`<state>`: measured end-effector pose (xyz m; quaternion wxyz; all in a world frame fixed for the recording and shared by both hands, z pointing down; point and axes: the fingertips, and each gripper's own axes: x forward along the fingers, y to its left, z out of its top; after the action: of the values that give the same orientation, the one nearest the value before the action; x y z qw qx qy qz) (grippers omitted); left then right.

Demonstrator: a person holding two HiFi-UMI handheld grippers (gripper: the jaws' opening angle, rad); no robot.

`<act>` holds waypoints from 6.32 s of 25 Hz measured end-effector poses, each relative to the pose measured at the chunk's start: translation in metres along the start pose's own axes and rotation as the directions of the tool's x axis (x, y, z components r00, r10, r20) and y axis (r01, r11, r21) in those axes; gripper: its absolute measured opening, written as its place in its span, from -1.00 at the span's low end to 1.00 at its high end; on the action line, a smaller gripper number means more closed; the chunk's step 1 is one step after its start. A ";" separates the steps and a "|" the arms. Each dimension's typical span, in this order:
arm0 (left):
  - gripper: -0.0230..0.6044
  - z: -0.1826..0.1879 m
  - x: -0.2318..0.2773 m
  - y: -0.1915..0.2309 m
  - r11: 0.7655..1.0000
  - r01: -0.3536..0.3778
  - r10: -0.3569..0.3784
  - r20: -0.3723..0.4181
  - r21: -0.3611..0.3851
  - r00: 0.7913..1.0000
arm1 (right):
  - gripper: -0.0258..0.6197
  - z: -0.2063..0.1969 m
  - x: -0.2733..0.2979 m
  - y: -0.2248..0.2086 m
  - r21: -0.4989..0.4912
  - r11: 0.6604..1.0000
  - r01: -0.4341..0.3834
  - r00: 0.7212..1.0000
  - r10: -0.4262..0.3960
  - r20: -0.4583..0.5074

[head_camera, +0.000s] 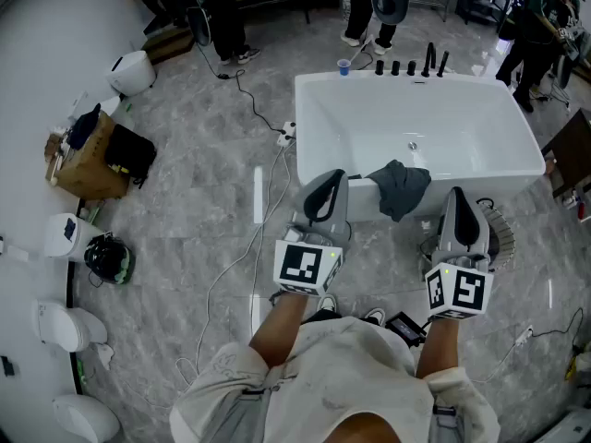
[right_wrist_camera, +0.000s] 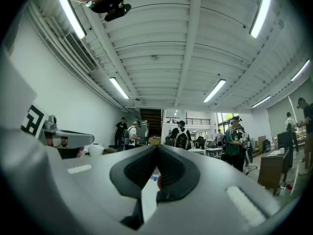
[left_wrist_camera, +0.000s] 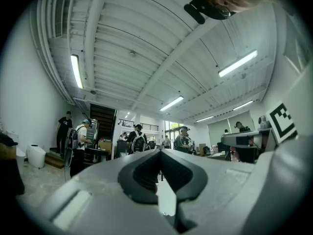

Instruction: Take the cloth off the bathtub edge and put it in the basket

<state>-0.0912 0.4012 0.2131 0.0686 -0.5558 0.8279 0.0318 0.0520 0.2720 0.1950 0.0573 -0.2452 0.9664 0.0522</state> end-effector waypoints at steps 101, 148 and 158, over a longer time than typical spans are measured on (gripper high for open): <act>-0.94 -0.139 0.455 0.046 0.993 0.101 -0.104 -0.053 -0.063 0.993 | -0.91 -0.164 0.380 -0.231 0.030 0.996 0.087 0.980 -0.080 -0.183; -0.94 -0.362 0.397 0.051 0.978 0.152 -0.192 -0.341 -0.142 0.920 | 0.90 -0.687 0.228 -0.085 0.214 0.975 0.058 0.207 0.198 -0.958; -0.94 -0.371 0.403 0.058 0.980 0.130 -0.176 -0.347 -0.151 0.921 | 0.90 -0.687 0.229 -0.083 0.154 0.987 0.047 0.214 0.141 -0.967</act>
<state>-0.3247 0.0061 0.5180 -0.1162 -0.6185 0.7768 -0.0240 -0.1669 0.0034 0.8368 -0.5439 -0.1895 0.7966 -0.1838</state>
